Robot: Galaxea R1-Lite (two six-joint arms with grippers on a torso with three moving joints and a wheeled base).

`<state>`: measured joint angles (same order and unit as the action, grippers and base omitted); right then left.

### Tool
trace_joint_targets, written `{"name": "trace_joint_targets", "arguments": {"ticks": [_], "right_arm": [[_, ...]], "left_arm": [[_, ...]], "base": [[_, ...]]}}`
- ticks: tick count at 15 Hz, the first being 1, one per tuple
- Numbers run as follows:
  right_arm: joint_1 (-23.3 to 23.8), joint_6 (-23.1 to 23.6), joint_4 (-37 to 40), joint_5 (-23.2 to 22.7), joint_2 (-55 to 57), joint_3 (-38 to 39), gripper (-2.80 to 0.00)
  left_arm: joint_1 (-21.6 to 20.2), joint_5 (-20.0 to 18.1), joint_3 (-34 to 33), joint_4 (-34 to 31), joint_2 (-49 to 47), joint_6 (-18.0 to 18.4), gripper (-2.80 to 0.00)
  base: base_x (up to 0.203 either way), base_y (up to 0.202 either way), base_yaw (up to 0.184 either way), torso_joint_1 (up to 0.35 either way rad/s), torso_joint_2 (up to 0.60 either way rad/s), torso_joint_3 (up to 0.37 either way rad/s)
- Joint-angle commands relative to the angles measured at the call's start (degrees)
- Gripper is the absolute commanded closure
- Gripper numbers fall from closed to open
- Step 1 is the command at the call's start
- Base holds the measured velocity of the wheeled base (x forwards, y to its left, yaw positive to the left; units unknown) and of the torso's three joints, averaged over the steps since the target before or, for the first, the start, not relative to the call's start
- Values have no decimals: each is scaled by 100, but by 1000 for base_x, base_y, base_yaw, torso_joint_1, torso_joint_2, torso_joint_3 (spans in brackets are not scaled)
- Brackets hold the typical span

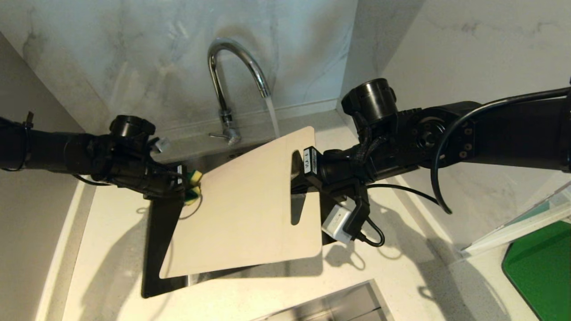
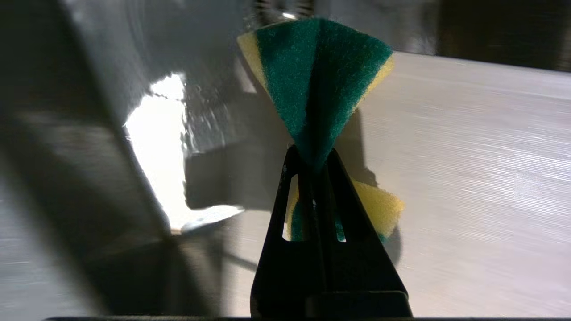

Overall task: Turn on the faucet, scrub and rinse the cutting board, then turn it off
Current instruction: Scrub the cutting board underwater

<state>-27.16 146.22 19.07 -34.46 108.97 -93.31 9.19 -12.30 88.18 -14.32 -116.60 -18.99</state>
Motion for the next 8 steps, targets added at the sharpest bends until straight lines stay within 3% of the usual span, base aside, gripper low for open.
{"name": "trace_joint_targets", "arguments": {"ticks": [1, 4, 8], "right_arm": [[9, 82, 9, -17, -58, 51, 0], [5, 82, 9, -17, -69, 120, 0], [9, 74, 9, -8, -90, 146, 0]], "left_arm": [[-322, -194, -223, 67, 71, 115, 0], [-284, -373, -235, 52, 372, 136, 0], [325, -348, -303, -19, 1042, -13, 0]], "base": [[0, 0, 0, 0, 0, 0], [0, 0, 0, 0, 0, 0], [0, 0, 0, 0, 0, 0]]}}
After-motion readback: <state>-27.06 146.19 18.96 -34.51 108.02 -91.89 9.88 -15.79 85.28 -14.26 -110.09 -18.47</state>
